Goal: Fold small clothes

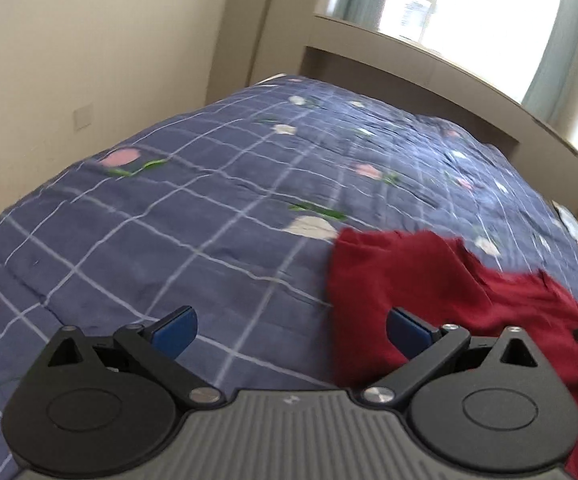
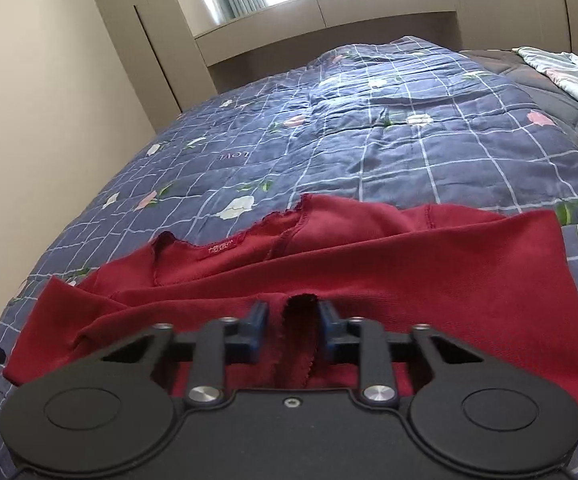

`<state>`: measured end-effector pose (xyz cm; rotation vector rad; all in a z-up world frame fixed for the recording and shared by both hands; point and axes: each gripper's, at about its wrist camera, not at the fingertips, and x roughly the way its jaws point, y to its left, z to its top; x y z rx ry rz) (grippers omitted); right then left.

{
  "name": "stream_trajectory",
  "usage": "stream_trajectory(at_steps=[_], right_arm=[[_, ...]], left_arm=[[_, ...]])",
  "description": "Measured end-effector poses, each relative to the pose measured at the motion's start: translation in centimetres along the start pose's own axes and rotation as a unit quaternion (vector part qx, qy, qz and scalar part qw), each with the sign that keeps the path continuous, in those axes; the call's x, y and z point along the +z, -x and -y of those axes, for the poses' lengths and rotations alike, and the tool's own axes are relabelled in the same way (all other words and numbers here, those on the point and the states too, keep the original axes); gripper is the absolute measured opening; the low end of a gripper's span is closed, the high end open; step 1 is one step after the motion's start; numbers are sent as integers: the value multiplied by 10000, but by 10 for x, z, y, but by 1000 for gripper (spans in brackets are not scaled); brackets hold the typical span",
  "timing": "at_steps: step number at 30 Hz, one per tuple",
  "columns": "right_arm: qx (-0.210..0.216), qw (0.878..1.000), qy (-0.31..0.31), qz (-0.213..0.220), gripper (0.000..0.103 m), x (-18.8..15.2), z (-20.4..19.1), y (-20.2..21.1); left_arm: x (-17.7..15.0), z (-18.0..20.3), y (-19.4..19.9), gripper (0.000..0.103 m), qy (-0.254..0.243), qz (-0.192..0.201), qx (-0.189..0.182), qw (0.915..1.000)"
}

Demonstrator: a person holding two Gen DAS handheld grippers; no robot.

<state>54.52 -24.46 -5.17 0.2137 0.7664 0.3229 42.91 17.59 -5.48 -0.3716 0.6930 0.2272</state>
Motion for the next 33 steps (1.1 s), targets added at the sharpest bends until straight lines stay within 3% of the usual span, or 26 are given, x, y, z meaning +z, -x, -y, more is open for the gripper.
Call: stream_trajectory(at_steps=[7, 11, 16, 18, 21, 23, 25, 26, 30, 33], right_arm=[[-339, 9917, 601, 1089, 7, 22, -5, 46], [-489, 9930, 525, 939, 7, 21, 13, 43], [-508, 9962, 259, 656, 8, 1, 32, 22], [-513, 9965, 115, 643, 8, -6, 40, 19], [-466, 9969, 62, 632, 8, -11, 43, 16], [-446, 9969, 95, 635, 8, -12, 43, 16], [-403, 9972, 98, 625, 9, -10, 44, 16], [-392, 9972, 93, 634, 9, -9, 45, 17], [-577, 9960, 172, 668, 8, -8, 43, 21], [-683, 9961, 213, 519, 8, -10, 44, 13]], left_arm=[[23, -3, -11, 103, 215, 83, -200, 9995], [34, 8, -28, 103, 150, 12, -363, 9992], [56, 21, -76, 102, 208, -430, -839, 9953], [62, 27, -94, 102, 270, -570, -851, 9944], [66, 37, -118, 78, 123, -771, -753, 9941], [65, 42, -128, 32, -32, -866, -691, 9938], [65, 44, -131, 12, -67, -859, -755, 9934], [63, 47, -131, 7, -99, -811, -733, 9940], [58, 61, -122, 5, -594, -422, -468, 9962], [58, 57, -131, 5, -399, -520, -478, 9967]])
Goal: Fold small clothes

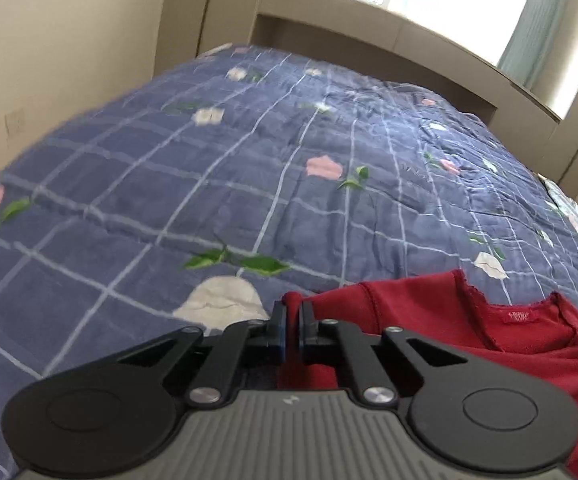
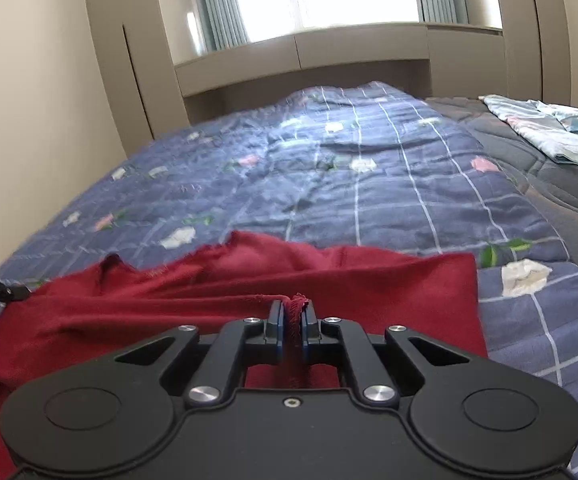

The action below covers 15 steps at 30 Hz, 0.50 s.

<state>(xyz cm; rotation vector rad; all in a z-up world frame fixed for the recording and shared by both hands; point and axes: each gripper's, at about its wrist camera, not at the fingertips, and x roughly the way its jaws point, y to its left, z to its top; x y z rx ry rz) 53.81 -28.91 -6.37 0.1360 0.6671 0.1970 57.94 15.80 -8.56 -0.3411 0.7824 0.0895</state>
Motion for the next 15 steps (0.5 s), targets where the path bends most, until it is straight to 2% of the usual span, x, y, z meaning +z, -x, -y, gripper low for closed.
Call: stream_trajectory(at_steps=[2, 3, 4, 5, 7, 10, 12, 15], right_arm=[[49, 10000, -17, 40, 15, -1, 1, 1], [73, 9999, -56, 68, 27, -1, 3, 3], [93, 9999, -83, 90, 36, -2, 4, 6], [136, 9998, -94, 107, 41, -2, 5, 10], [201, 9996, -59, 165, 58, -4, 5, 19], [290, 9995, 24, 153, 66, -12, 4, 31], [362, 9993, 34, 81, 70, -18, 3, 36], [476, 9988, -60, -19, 71, -28, 4, 38]], left_arm=[[1, -3, 1, 8, 108, 34, -116, 9999], [1, -4, 3, 10, 111, 22, -186, 9998], [1, -7, 7, 22, 144, 28, -198, 9997], [0, -9, 11, 48, 202, 26, -211, 9996], [-5, -15, 26, 77, 365, 124, -314, 9988], [-17, -19, 51, 80, 199, 300, -423, 9985], [-33, -19, 69, 85, 5, 353, -426, 9985], [-59, -15, 93, 94, -175, 409, -570, 9974]])
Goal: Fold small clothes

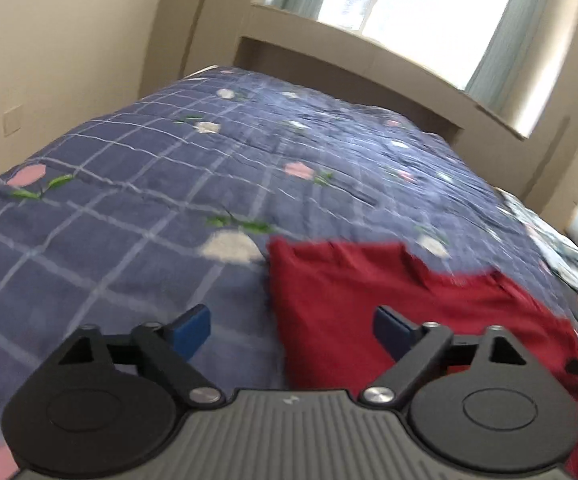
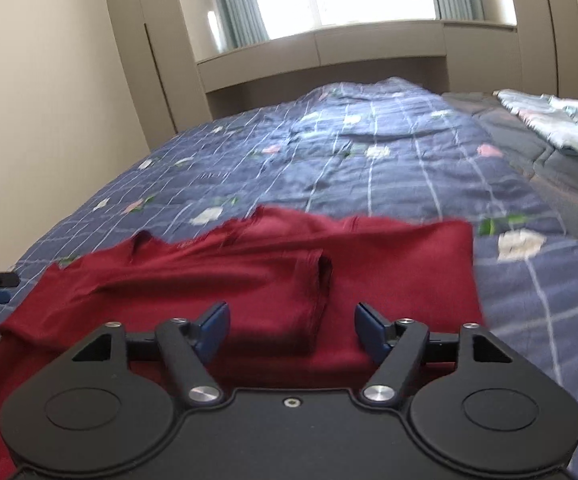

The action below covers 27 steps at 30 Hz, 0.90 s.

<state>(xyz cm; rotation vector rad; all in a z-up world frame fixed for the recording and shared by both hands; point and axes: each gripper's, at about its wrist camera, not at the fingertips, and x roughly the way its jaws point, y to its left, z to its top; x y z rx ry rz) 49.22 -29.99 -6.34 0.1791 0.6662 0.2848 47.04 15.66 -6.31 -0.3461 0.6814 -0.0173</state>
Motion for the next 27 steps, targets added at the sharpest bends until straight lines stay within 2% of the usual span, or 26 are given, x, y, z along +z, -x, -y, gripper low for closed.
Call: stream_trajectory(at_steps=[5, 8, 9, 10, 11, 12, 13, 14, 16, 19, 22, 24, 26, 27], right_arm=[[91, 9995, -291, -1, 71, -4, 1, 1], [71, 9996, -286, -42, 61, -2, 0, -2], [48, 9996, -269, -56, 46, -1, -1, -3], [7, 9996, -261, -69, 27, 0, -1, -5], [-48, 9996, -266, -63, 18, 1, -1, -6], [-52, 9995, -298, -18, 15, 3, 0, -5], [-64, 9994, -337, 62, 11, 5, 0, -3], [-67, 9993, -353, 139, 11, 7, 1, -1], [-31, 9991, -343, 240, 10, 12, 2, 3], [-71, 9997, -131, 212, 10, 13, -1, 2], [-94, 9999, -52, 106, 10, 8, -2, -2], [-79, 9999, -99, 56, 10, 3, -1, -5], [-101, 9999, -95, 65, 10, 0, -1, -6], [-114, 9998, -99, 93, 10, -1, -1, -5]], left_arm=[[-41, 24, 14, 95, -587, -224, -99, 9980], [-49, 34, 11, 90, -695, -98, 147, 9974], [-47, 36, 7, 87, -611, -148, 312, 9975], [-45, 38, 5, 81, -500, -190, 420, 9977], [-42, 37, 2, 74, -325, -217, 512, 9979], [-39, 37, 1, 71, -162, -213, 606, 9978], [-37, 37, 1, 62, -65, -214, 683, 9974], [-36, 36, 2, 54, -21, -232, 716, 9972], [-35, 35, 6, 48, 85, -175, 712, 9973], [-36, 32, 14, 48, 137, 11, 865, 9962], [-38, 31, 20, 46, 22, 245, 1184, 9927], [-39, 28, 16, 33, 3, 152, 1215, 9925], [-41, 28, 13, 12, -56, 158, 1273, 9917], [-42, 31, 13, 8, -149, 200, 1275, 9915]])
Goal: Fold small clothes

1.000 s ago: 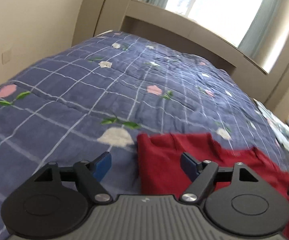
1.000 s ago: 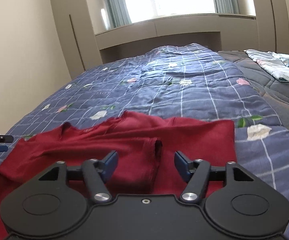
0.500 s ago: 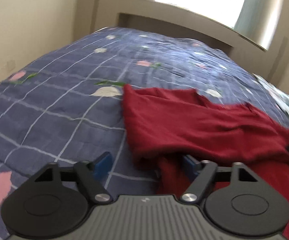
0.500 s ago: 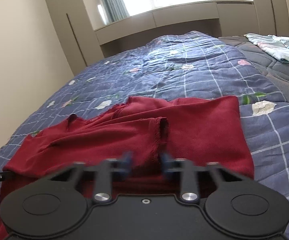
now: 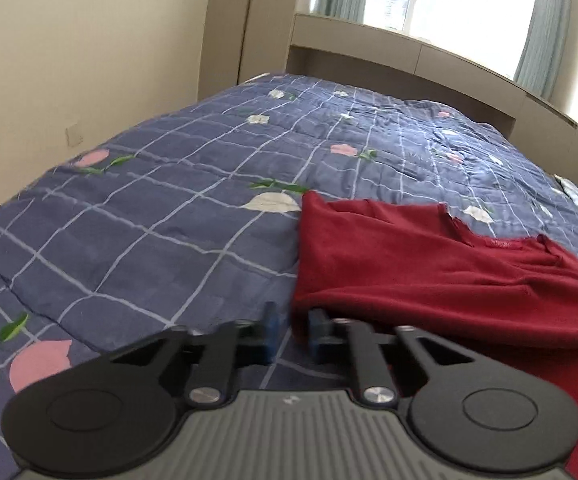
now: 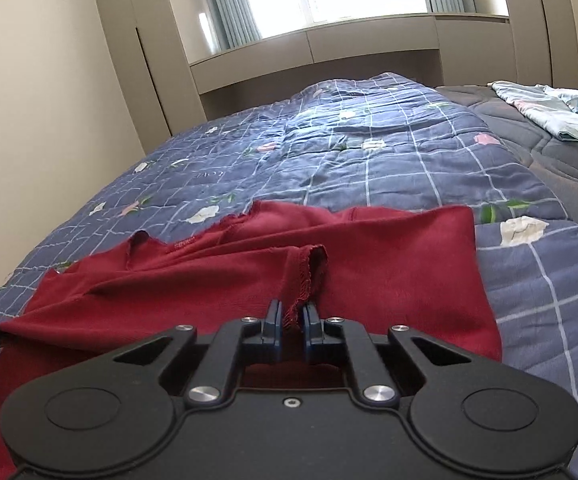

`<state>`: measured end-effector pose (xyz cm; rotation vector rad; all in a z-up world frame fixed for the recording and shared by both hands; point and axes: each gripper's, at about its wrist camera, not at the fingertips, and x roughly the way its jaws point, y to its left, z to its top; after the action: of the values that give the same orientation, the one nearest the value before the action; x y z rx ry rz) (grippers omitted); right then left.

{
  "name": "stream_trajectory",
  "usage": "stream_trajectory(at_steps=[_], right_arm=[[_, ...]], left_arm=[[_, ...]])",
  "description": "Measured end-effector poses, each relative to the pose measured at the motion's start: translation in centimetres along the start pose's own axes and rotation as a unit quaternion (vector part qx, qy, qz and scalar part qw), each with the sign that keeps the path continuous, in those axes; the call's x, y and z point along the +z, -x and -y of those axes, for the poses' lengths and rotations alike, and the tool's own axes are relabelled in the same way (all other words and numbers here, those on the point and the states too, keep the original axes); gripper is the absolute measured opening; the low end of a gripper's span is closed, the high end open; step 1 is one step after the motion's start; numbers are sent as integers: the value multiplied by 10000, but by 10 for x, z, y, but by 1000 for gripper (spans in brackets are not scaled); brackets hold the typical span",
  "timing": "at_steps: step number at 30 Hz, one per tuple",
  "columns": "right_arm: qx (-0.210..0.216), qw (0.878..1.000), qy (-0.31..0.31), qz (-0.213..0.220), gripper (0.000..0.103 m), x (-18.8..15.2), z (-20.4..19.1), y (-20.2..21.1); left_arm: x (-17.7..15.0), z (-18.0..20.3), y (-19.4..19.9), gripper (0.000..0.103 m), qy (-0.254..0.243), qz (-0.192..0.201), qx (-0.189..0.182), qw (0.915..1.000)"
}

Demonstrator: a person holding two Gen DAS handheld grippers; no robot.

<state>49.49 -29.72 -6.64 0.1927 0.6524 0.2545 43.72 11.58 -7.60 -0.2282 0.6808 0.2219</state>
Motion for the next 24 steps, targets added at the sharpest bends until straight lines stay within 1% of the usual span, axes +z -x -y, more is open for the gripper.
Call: stream_trajectory(at_steps=[2, 4, 6, 7, 8, 10, 11, 12, 13, 14, 15, 16, 18, 19, 20, 21, 22, 23, 24], right_arm=[[-67, 9999, 81, 86, 9, -1, -3, 3], [-209, 9994, 231, 161, 6, -1, -6, 6], [-255, 9992, 298, 76, 6, -1, -8, 4], [-256, 9991, 326, -1, 6, -2, -8, 1], [-261, 9990, 356, -63, 6, -3, -7, 0], [-219, 9991, 360, -66, 10, -3, -6, 3], [-214, 9991, 375, -25, 12, -1, -7, 5], [-203, 9989, 422, 49, 20, 1, -8, 9], [-174, 9986, 494, 106, 27, 3, -9, 11], [-136, 9983, 556, 145, 33, 5, -11, 12], [-89, 9980, 588, 193, 48, 9, -12, 12], [-34, 9981, 574, 209, 57, 14, -12, 10], [0, 9989, 464, 68, 57, 23, -10, -1], [16, 9992, 410, -14, 55, 27, -9, -9], [1, 9993, 355, -106, 51, 30, -7, -19], [0, 9994, 286, -197, 33, 32, -6, -26], [7, 9994, 213, -276, 3, 34, -4, -33], [17, 9994, 217, -267, 2, 35, -5, -35], [-34, 9993, 333, -163, 1, 37, -7, -35]], left_arm=[[-4, 8, 6, 7, -234, 185, 112, 9995], [-6, 11, 12, 6, -349, 365, 153, 9986], [-7, 14, 10, 6, -537, 312, 229, 9978], [-9, 14, 6, 6, -629, 170, 219, 9976], [-9, 14, 1, 6, -711, 31, 150, 9973], [-11, 13, 4, 10, -861, -23, -89, 9962], [-11, 11, 8, 17, -928, -23, -221, 9954], [-10, 8, 13, 25, -922, -29, -319, 9952], [-9, 6, 17, 58, -876, -58, -392, 9954], [-8, 3, 22, 82, -796, -38, -398, 9960], [-7, 1, 28, 85, -692, 95, -364, 9969], [-4, 0, 32, 85, -659, 209, -385, 9969], [6, 1, 33, 87, -684, 251, -479, 9962], [12, 4, 31, 88, -666, 271, -464, 9963], [16, 8, 28, 88, -687, 273, -478, 9961], [23, 14, 24, 88, -741, 292, -539, 9954], [27, 18, 21, 89, -774, 333, -604, 9946], [33, 25, 15, 91, -819, 387, -672, 9936], [37, 32, 8, 91, -855, 388, -661, 9934]])
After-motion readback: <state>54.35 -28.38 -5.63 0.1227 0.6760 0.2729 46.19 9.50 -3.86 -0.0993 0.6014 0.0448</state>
